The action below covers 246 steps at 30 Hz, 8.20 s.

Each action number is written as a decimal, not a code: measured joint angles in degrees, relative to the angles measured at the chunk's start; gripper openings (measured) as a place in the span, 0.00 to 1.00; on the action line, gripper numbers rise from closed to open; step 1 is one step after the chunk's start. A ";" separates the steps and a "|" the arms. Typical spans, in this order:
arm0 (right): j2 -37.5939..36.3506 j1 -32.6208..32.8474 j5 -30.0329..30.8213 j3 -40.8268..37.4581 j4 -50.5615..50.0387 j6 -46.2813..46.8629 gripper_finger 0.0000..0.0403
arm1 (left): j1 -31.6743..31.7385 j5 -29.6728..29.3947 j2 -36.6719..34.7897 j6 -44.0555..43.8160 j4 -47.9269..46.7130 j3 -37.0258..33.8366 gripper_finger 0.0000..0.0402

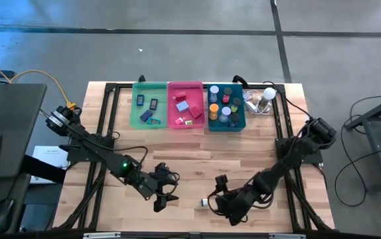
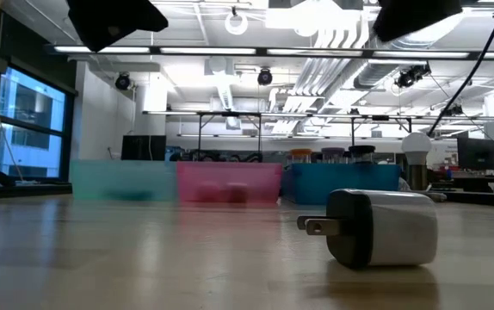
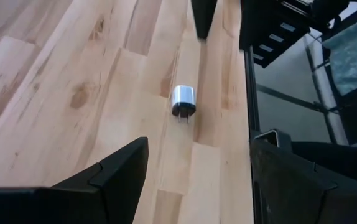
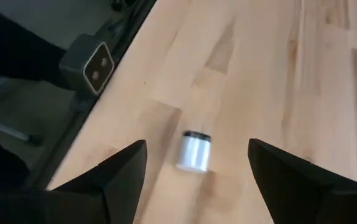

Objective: Pick & Place Office items
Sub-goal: Put the small white adapter into the pink bin, then return to home position

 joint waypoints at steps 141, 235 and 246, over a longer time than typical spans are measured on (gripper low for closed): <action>12.92 -59.63 -18.43 8.52 0.75 -16.52 0.29 | 28.96 8.49 -6.49 32.46 -24.17 0.04 0.69; -10.16 -22.89 0.29 7.72 -28.23 -0.17 0.01 | 16.73 3.09 -11.93 29.18 -23.47 0.04 0.00; -16.49 -17.83 -4.31 7.61 -35.70 -1.30 0.01 | 15.21 1.60 -21.65 29.91 -29.34 0.04 0.00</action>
